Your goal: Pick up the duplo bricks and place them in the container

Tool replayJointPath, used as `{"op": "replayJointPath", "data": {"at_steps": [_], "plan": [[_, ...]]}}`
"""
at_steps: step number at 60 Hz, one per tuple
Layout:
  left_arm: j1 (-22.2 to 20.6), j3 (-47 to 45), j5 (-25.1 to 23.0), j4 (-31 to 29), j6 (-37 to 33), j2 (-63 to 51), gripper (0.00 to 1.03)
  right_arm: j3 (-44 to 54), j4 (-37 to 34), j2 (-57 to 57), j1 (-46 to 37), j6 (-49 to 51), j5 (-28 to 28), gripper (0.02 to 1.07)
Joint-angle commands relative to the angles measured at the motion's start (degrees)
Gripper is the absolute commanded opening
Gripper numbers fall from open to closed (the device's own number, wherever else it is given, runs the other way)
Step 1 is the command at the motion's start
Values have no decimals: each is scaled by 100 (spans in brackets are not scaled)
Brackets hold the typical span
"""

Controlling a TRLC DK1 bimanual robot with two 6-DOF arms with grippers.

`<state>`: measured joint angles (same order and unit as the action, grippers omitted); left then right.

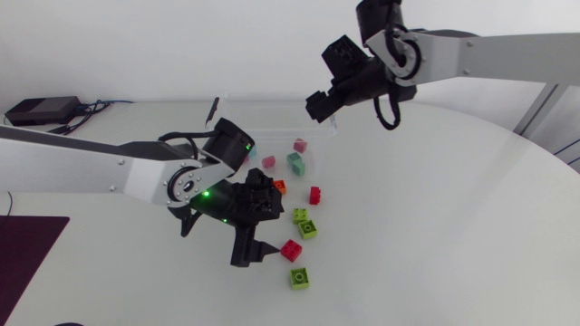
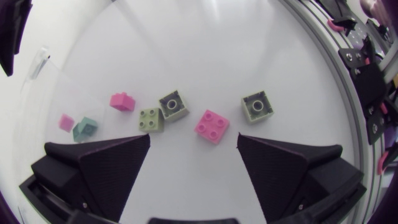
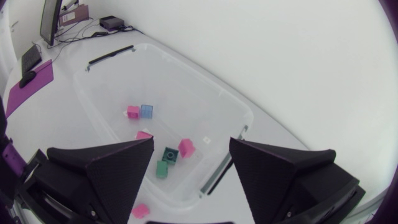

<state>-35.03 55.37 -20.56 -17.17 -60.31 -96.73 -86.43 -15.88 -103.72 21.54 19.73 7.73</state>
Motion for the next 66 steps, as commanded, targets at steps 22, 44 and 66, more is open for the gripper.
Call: {"op": "replayJointPath", "data": {"at_steps": [22, 44, 66], "plan": [[-365, 1072, 166, -1438, -1184, -944, 96, 2702, 393, 2225, -387, 233, 475, 96], [-470, 1933, 438, -2326, -1580, -1683, 93, 4055, 524, 3016, -317, 277, 555, 96], [-602, 2373, 509, -2704, -1554, -2043, 84, 5251, 472, 4000, -387, 383, 678, 96]]}}
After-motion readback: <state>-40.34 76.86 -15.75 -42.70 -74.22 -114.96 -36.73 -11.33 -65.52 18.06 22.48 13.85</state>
